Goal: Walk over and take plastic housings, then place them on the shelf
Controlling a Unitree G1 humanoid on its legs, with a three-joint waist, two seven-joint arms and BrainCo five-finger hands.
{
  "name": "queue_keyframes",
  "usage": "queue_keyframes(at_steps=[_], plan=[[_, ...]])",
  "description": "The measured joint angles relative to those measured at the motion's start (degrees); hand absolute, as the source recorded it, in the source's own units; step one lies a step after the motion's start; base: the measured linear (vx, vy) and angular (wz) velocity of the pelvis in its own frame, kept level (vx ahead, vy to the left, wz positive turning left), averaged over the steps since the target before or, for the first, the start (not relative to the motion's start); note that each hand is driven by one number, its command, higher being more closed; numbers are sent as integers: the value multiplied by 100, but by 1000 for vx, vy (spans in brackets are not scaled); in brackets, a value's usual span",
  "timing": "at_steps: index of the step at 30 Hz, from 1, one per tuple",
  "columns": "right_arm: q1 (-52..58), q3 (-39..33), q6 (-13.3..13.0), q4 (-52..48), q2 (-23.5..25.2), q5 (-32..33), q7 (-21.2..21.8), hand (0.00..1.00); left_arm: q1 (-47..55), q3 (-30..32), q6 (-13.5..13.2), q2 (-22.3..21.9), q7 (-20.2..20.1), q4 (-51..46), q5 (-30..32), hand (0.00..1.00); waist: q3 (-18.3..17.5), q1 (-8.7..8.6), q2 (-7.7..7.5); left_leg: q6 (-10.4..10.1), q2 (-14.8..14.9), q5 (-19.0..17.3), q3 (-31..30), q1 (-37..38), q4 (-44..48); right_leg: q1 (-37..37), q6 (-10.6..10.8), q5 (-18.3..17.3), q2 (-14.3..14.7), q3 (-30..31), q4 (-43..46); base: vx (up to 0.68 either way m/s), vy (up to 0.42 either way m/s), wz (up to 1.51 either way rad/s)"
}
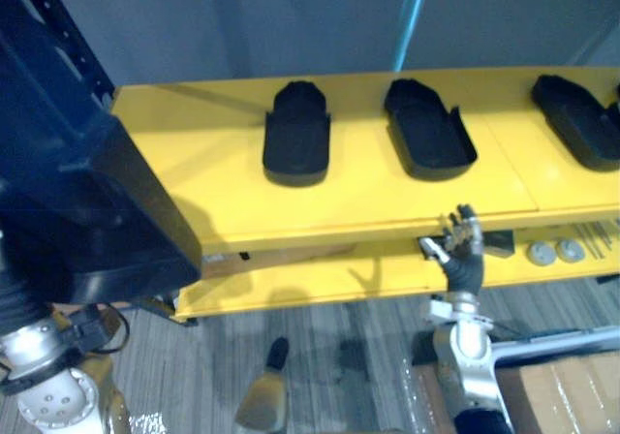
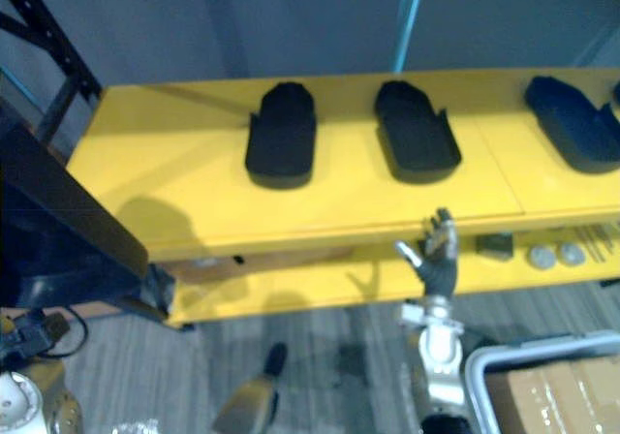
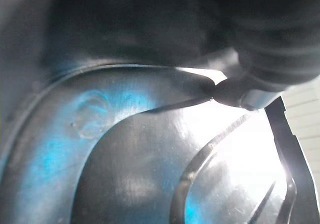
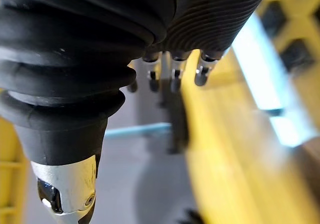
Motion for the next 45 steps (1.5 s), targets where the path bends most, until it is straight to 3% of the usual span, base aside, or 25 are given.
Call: queue_keyframes(at_steps=[1,2,3,5,7,8,9,10,11,12,13,16,24,26,27,29,30,33,41,45], plan=[[-5,-27,-42,-4,68,-9,4,0,-26,7,-7,122,63,-8,-3,100,-26,-66,59,98,76,-42,-47,121,-88,-245,140,-238,-7,91,368,76,80,-2],[-30,-32,-43,-15,89,-22,5,0,-78,8,-3,159,109,3,-4,100,-26,-77,67,163,115,-27,-60,182,-129,-383,117,-716,44,135,489,8,24,3],[-100,-57,-40,-43,87,-107,6,0,-234,-7,17,165,144,74,-9,100,-20,-141,81,210,171,-56,-97,224,-149,-645,125,-1378,276,130,433,-74,-24,9],[-125,-66,-34,-164,80,-115,4,0,-446,-24,109,169,175,231,4,100,-32,-224,109,223,263,-67,-139,285,-224,-737,136,-1705,709,155,-494,-25,-43,20],[-118,-105,-29,-347,52,-109,5,0,-639,-59,242,160,243,424,112,100,-50,-304,84,142,269,-121,-259,268,-231,-744,210,-1649,1125,351,-1993,120,-104,36],[-117,-112,-29,-371,36,-109,6,0,-638,-62,269,162,243,452,135,100,-74,-311,43,103,227,-147,-274,261,-228,-739,185,-1512,1182,403,-2241,79,-186,50],[-98,-155,-29,-423,6,-111,0,0,-618,-76,327,136,219,467,141,100,-155,-348,-89,20,78,-202,-406,262,-234,-699,356,-1093,1180,529,-2441,57,-176,56],[-91,-238,-30,-424,-73,-105,-6,0,-580,-181,362,17,183,457,151,100,-177,-371,60,-1,108,-211,-456,308,-262,-590,414,-1120,1200,399,-2499,87,-248,38],[-127,-305,-30,-423,-245,-109,-7,0,-444,-236,373,-79,153,429,156,100,-324,-288,321,-108,303,-215,-400,313,-316,-487,338,-988,1403,337,-2825,97,-162,12],[-138,-305,-30,-423,-271,-118,-15,0,-424,-232,375,-79,154,425,158,100,-349,-272,362,-121,331,-219,-386,310,-317,-458,333,-944,1442,333,-2890,128,-184,-12],[-170,-310,-32,-428,-356,-225,-125,0,-376,-226,393,-80,154,387,193,100,-449,-261,514,-161,437,-220,-331,313,-336,-302,308,-797,1592,310,-3181,112,-132,-6],[-285,-355,-67,-485,-374,-374,-376,0,-353,-232,389,-162,232,240,330,100,-520,-291,572,-215,573,-200,96,455,-442,-113,274,-714,1761,340,-3491,119,-108,-12],[-306,-908,-530,-1578,-343,-1499,-1821,0,-130,-328,459,-463,501,240,553,100,-563,-455,508,-221,537,-206,298,538,-494,96,261,-719,1697,200,-3662,39,3,8],[-221,-1209,-603,-1840,-313,-1509,-1948,0,-67,-362,471,-456,480,246,551,100,-607,-599,479,202,546,-326,948,462,-482,266,297,-812,1568,-175,-3627,27,2,87],[-92,-1412,-622,-2062,-329,-1485,-1980,0,-89,-404,463,-459,462,244,534,100,-674,-744,462,338,630,-394,1613,454,-484,392,334,-863,1496,-487,-3592,24,-23,133],[-70,-1545,-755,-2177,-473,-1417,-1910,0,-129,-443,420,-459,440,242,510,100,-778,-795,572,291,641,-129,1805,436,-506,451,423,-969,1396,-801,-3477,13,37,101],[-96,-1523,-791,-2181,-517,-1275,-1712,0,-128,-449,390,-460,429,243,475,100,-846,-716,668,121,627,63,1784,398,-507,442,472,-1040,1348,-848,-3382,12,76,34],[-253,-1216,-826,-2182,-518,-997,-1211,0,-124,-396,371,-455,400,229,353,100,-890,-557,715,25,476,147,1671,416,-588,493,531,-1088,1215,-978,-3312,13,61,27],[-1153,-132,-745,-2104,-512,-213,-69,0,-109,-185,400,-451,330,399,390,100,-981,-317,480,-4,325,209,1343,402,-600,704,578,-1162,1132,-1310,-3308,10,-17,22],[-1227,161,-516,-1893,-482,-215,30,0,-98,-158,422,-454,237,575,420,100,-966,-199,456,-3,287,261,1145,376,-609,810,528,-1192,1146,-1478,-3309,-19,-13,29]])
